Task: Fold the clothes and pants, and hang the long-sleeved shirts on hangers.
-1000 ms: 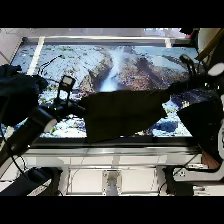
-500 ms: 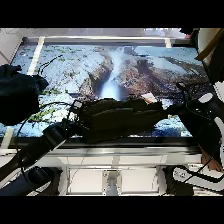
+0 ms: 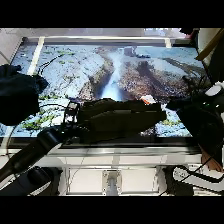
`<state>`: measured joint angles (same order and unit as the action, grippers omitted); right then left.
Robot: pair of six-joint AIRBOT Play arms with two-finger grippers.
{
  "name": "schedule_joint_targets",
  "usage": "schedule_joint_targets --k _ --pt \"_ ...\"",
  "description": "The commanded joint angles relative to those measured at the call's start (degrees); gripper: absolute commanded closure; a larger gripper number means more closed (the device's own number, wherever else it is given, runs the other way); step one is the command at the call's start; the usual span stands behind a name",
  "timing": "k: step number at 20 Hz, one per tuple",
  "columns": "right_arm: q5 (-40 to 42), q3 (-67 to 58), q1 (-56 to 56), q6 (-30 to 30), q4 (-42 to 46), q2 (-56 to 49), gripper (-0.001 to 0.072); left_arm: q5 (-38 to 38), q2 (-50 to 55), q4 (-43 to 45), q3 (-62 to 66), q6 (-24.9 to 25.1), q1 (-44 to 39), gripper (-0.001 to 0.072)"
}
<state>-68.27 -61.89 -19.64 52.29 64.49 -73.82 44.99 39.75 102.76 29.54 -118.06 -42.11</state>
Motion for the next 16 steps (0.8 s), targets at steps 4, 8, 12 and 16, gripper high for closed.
schedule_joint_targets --k 4,8,12,16 --pt "-1.29 -18.49 0.04 3.54 -3.06 0.0 0.0119 1.36 -15.04 -0.83 1.49 -0.07 -0.04 0.012" --pt "-0.79 -18.91 -0.28 11.82 -0.02 -4.04 0.0112 3.41 -24.33 -0.79 1.49 -0.02 -0.04 0.012" --pt "-11.08 -18.93 -2.45 18.14 -14.91 -17.84 0.0082 3.76 -29.9 -0.81 1.49 -0.15 -0.02 0.012" --pt "-20.81 -18.95 -2.6 18.64 -17.22 -29.2 -0.0008 4.66 -30.4 -0.81 1.49 -3.02 -0.02 0.0128"
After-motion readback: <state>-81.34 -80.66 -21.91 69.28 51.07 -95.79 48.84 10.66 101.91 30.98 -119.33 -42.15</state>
